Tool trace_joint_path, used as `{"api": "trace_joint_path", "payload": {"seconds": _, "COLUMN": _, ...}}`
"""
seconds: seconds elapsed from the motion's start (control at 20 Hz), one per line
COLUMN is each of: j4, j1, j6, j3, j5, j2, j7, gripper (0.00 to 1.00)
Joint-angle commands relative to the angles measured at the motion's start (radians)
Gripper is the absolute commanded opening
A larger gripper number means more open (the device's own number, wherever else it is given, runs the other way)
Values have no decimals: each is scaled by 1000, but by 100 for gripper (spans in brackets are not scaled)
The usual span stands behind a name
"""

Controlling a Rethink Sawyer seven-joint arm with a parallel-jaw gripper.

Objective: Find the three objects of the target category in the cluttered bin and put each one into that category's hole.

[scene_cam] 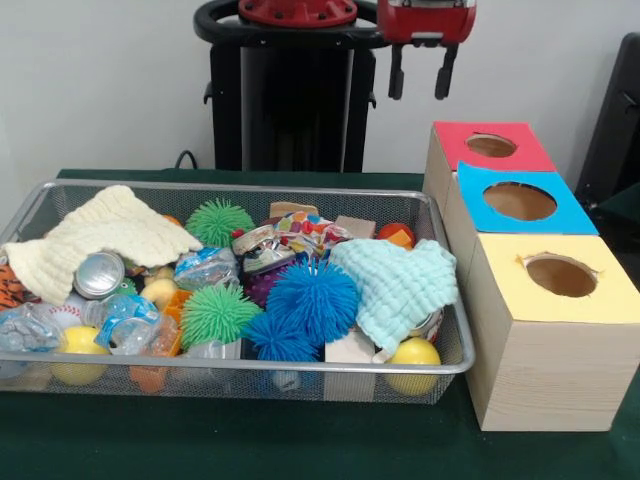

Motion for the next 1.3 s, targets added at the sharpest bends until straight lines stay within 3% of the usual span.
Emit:
{"api": "trace_joint_path", "payload": {"seconds": 0.05, "j4": -32, "j1": -61, "j6": -91, "j3": 55, "j5": -47, "j2": 70, "j7": 87, "gripper": 100}}
{"api": "trace_joint_path", "payload": {"seconds": 0.6, "j4": -158, "j1": -235, "j6": -113, "j3": 142, "j5": -147, "j2": 198, "j7": -32, "gripper": 100}}
{"api": "trace_joint_path", "payload": {"seconds": 0.8, "j4": -214, "j1": -255, "j6": -95, "j3": 157, "j5": -176, "j2": 231, "j7": -31, "gripper": 100}}
{"api": "trace_joint_path", "payload": {"seconds": 1.1, "j4": -246, "j1": -268, "j6": -4, "j3": 177, "j5": -182, "j2": 203, "j7": -25, "gripper": 100}}
{"api": "trace_joint_path", "payload": {"seconds": 1.3, "j4": -284, "j1": -301, "j6": -9, "j3": 201, "j5": -205, "j2": 235, "j7": -52, "gripper": 100}}
